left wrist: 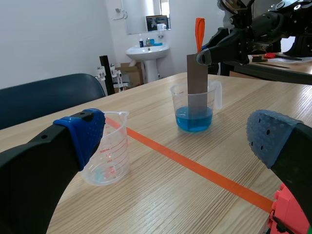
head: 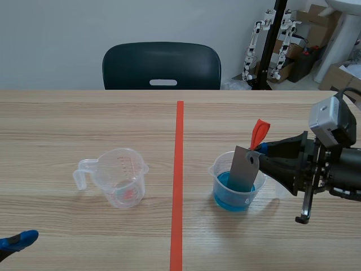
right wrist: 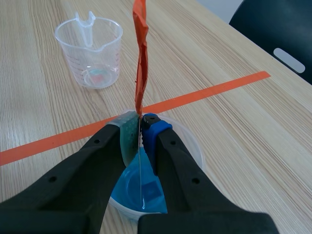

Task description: Do the redox reaction experiment. hold the plate still in the solution

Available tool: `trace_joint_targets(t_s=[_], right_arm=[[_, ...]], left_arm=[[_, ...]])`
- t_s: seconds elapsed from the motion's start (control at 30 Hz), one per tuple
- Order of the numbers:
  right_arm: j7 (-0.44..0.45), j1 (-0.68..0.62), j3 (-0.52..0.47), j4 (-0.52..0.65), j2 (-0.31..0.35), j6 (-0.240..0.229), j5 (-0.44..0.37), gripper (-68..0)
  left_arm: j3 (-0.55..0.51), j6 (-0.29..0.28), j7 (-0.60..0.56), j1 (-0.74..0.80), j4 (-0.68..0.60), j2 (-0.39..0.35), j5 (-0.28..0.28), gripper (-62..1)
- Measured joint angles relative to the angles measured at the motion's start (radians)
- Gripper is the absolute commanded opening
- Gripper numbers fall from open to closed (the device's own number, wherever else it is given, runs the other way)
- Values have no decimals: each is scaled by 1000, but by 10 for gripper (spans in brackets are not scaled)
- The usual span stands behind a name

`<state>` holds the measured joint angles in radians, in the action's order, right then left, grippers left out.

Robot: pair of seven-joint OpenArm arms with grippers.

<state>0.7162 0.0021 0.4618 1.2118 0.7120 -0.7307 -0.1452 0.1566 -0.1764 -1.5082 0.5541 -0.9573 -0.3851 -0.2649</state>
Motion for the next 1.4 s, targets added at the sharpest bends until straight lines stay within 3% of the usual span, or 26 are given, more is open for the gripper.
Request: trace_joint_targets(t_s=[0.33, 0.47, 1.4], right_arm=[[0, 0, 0, 0, 0, 0, 0, -669], [0, 0, 0, 0, 0, 0, 0, -669], [1, 0, 0, 0, 0, 0, 0, -669]], left_arm=[[0, 0, 0, 0, 0, 0, 0, 4], [0, -26, 0, 0, 0, 0, 0, 4], [0, -26, 0, 0, 0, 0, 0, 4]])
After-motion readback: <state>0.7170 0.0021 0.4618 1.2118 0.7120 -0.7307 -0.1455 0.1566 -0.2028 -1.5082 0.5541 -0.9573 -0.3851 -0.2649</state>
